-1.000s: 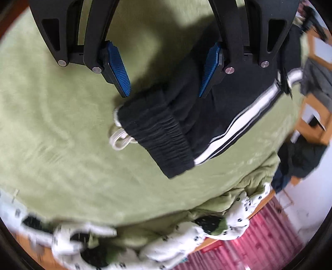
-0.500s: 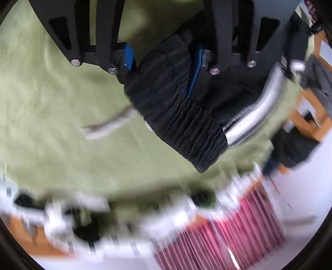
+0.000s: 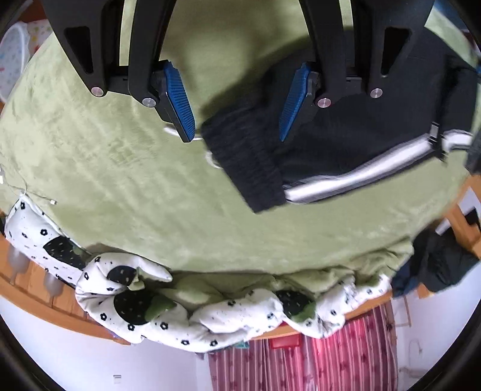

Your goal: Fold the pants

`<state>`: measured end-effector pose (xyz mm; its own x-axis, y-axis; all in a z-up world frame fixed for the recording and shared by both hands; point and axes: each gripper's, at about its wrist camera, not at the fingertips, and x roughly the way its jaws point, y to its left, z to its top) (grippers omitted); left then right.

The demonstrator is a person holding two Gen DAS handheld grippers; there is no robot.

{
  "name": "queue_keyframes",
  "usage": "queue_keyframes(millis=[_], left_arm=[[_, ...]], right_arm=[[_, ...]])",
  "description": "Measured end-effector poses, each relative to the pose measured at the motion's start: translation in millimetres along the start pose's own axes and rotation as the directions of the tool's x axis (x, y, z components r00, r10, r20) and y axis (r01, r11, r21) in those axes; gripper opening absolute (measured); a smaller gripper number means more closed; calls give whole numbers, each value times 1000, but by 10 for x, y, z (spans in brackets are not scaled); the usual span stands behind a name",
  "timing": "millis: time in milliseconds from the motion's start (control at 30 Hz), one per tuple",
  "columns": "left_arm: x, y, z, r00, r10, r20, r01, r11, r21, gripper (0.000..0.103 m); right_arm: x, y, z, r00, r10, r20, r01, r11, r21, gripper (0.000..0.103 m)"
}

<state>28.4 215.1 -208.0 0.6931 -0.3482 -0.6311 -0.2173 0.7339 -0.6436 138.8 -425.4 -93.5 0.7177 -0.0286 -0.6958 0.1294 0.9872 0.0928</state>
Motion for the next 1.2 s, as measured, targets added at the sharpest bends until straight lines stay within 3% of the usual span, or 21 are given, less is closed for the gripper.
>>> queue_keyframes(millis=[133,267,300,367,400,500,533,600,667,733,800,900,967,1100,1200], left_arm=[[53,25,-68,999,-34,6,34,999,-8,56],[140,-36,-11,1000,-22,22,22,999,-42,53],[131,-47,5,999,-2,39,4,998,-63,45],[63,-59,36,998,14,63,-9,997,-75,20],[19,-92,59,997,14,70,-9,998,-68,17],[-135,-486,126,989,78,125,-85,995,49,14],[-181,-775,130,978,130,166,-154,979,137,14],[-215,-1141,131,969,143,201,-191,951,241,13],[-197,-1605,85,968,138,210,-209,907,365,12],[-143,-1968,9,978,77,194,-156,890,429,12],[25,-2314,-113,993,-8,121,-51,881,470,12],[342,-2567,-342,997,-81,22,60,874,482,12],[666,-2620,-519,991,-111,-68,130,887,444,12],[1161,-2525,-848,975,-121,-188,186,908,376,12],[1219,-2428,-994,954,-144,-261,228,916,329,14]], right_arm=[[-155,348,67,997,76,-18,-76,997,9,58],[-214,842,70,987,157,-25,-158,987,-26,58],[-215,970,61,985,170,-28,-171,985,-38,58],[-210,1189,10,984,172,-36,-174,982,-68,58],[-198,1280,-27,985,171,-36,-174,981,-87,58],[-155,1452,-175,988,153,-33,-156,977,-143,58],[-141,1460,-217,987,155,-34,-158,976,-152,58],[-104,1415,-275,986,164,-43,-169,973,-155,58],[-77,1317,-327,984,173,-52,-179,973,-145,58],[-66,1237,-363,984,165,-61,-172,975,-143,58],[-56,1072,-414,985,161,-61,-168,977,-127,58],[-46,851,-504,987,141,-75,-149,983,-107,57],[-72,757,-553,990,118,-76,-125,987,-103,56],[-115,567,-656,985,145,-98,-151,987,-53,56],[-98,559,-704,982,149,-119,-156,987,-51,56]])
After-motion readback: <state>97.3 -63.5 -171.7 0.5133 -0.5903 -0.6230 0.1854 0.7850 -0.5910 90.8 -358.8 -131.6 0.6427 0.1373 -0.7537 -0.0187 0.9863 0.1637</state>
